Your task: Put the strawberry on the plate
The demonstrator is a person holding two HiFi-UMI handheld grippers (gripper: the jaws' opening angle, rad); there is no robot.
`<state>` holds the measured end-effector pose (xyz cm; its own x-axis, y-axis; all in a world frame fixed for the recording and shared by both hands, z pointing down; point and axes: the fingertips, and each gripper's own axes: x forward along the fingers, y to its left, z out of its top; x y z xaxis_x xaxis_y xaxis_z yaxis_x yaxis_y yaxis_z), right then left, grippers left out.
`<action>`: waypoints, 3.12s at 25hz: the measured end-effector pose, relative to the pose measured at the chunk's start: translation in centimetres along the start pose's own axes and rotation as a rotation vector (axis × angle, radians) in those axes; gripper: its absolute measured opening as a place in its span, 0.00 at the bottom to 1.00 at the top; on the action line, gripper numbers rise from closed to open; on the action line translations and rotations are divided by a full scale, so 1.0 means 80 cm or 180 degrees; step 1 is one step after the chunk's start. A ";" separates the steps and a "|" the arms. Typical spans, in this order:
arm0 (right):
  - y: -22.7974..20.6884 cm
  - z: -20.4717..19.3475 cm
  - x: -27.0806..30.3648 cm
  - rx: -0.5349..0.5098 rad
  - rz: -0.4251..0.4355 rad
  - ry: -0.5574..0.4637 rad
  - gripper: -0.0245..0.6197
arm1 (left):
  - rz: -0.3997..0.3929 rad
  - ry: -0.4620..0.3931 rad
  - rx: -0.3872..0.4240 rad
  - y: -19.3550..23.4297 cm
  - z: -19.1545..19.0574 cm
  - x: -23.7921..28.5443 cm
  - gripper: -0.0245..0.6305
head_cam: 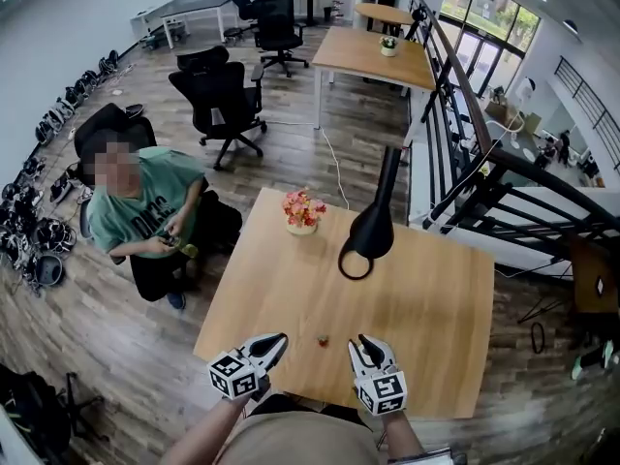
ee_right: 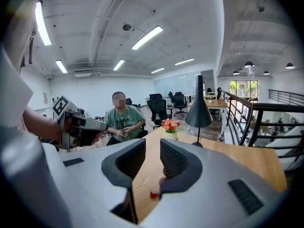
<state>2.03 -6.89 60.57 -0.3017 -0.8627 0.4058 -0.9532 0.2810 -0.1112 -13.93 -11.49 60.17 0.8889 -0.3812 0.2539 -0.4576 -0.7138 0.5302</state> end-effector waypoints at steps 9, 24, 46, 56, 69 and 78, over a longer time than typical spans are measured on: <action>-0.001 -0.124 0.074 0.0013 0.0422 0.0697 0.22 | 0.0339 0.0023 -0.0145 0.012 -0.031 -0.004 0.04; 0.020 -0.286 0.143 -0.0501 0.0769 0.1663 0.24 | 0.0549 0.0179 -0.0103 0.032 -0.049 -0.007 0.04; 0.024 -0.401 0.204 -0.1953 0.0926 0.2146 0.33 | 0.0621 0.0353 -0.0068 0.057 -0.051 -0.006 0.05; 0.019 -0.426 0.214 -0.3131 0.1129 0.2103 0.33 | 0.0716 0.0314 -0.0140 0.055 -0.065 -0.022 0.05; 0.022 -0.437 0.219 -0.3253 0.1303 0.2219 0.28 | 0.0822 0.0264 -0.0194 0.057 -0.067 -0.037 0.05; 0.024 -0.422 0.204 -0.2674 0.1138 0.2191 0.27 | 0.0796 0.0269 -0.0186 0.051 -0.063 -0.034 0.05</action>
<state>-4.10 -6.22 97.57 -0.2326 -0.3362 0.9126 -0.4234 0.8798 0.2162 -18.09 -10.38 65.72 0.7482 -0.4893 0.4480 -0.6633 -0.5676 0.4878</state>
